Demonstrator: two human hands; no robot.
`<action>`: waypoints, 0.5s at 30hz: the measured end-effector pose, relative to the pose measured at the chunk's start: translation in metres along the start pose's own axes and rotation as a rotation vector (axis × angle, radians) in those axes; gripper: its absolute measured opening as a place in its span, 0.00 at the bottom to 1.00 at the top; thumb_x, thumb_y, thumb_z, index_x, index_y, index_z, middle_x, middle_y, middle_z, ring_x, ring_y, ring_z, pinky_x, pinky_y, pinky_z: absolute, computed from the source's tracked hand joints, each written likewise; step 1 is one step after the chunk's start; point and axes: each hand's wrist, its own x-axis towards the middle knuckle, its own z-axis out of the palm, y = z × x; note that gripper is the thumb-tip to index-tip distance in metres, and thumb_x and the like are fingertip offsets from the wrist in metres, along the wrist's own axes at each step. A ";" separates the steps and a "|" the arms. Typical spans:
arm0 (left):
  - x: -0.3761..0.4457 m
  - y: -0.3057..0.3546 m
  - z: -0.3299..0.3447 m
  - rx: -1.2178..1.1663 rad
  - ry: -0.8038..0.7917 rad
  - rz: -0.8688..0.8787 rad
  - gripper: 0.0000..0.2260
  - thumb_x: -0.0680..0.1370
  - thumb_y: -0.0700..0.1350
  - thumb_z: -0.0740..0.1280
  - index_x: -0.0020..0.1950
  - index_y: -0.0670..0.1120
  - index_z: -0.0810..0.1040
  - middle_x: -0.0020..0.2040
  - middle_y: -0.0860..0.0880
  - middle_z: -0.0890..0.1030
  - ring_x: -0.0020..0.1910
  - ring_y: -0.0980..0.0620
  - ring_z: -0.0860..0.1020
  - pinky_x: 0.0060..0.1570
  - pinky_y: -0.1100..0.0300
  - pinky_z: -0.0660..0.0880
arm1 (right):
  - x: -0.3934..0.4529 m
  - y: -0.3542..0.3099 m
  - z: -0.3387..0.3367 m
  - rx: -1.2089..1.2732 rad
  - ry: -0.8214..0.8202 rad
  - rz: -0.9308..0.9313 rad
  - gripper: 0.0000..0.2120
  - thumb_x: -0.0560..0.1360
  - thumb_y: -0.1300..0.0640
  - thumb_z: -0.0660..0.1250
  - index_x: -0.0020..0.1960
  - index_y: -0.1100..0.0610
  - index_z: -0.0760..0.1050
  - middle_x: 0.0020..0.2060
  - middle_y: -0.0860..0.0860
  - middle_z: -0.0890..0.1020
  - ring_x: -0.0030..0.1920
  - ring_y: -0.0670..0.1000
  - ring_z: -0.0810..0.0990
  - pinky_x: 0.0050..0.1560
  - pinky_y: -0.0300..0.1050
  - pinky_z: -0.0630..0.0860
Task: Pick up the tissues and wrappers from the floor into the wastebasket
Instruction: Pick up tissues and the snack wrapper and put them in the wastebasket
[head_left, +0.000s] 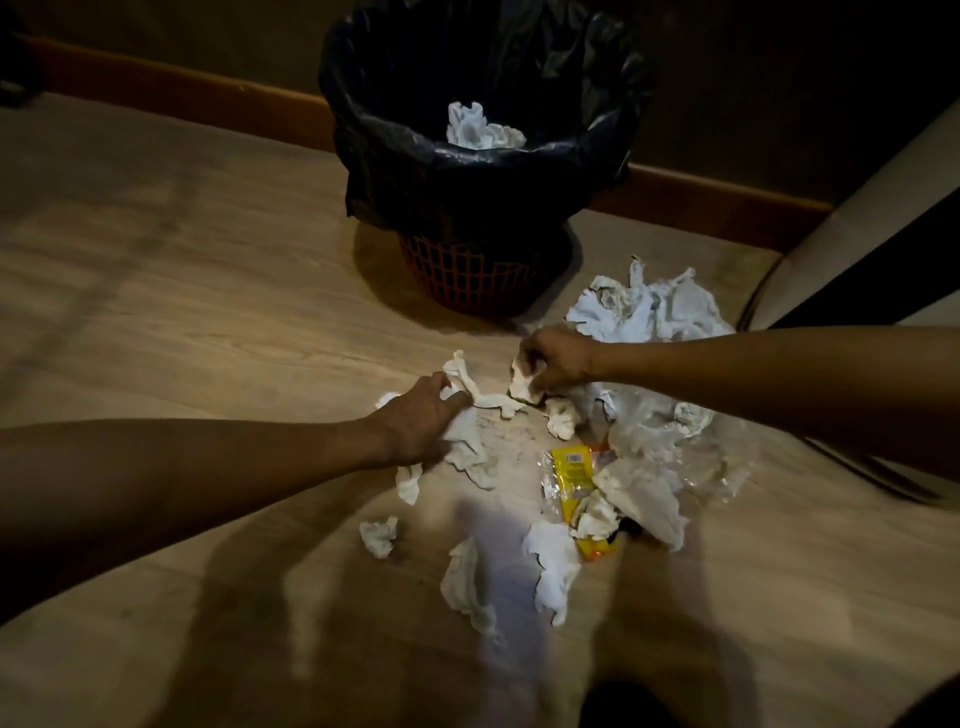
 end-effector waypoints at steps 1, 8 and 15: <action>0.000 0.000 0.000 -0.004 0.007 0.020 0.27 0.74 0.49 0.71 0.71 0.47 0.67 0.64 0.40 0.69 0.61 0.40 0.72 0.54 0.53 0.73 | -0.003 0.002 -0.005 0.003 0.033 -0.009 0.19 0.65 0.53 0.79 0.52 0.53 0.76 0.47 0.51 0.78 0.50 0.53 0.77 0.45 0.44 0.72; -0.017 -0.002 -0.010 -0.108 0.060 0.033 0.10 0.73 0.44 0.72 0.52 0.43 0.79 0.49 0.44 0.77 0.49 0.42 0.78 0.43 0.58 0.70 | -0.036 0.009 -0.016 -0.173 -0.146 -0.046 0.31 0.64 0.48 0.80 0.63 0.53 0.73 0.53 0.54 0.78 0.54 0.55 0.77 0.49 0.43 0.72; -0.056 0.009 -0.005 -0.133 0.113 0.185 0.18 0.74 0.39 0.67 0.61 0.54 0.76 0.55 0.46 0.77 0.53 0.44 0.79 0.50 0.52 0.78 | -0.057 0.001 0.006 -0.279 -0.223 -0.098 0.30 0.66 0.49 0.78 0.66 0.50 0.74 0.53 0.50 0.76 0.57 0.55 0.78 0.54 0.45 0.76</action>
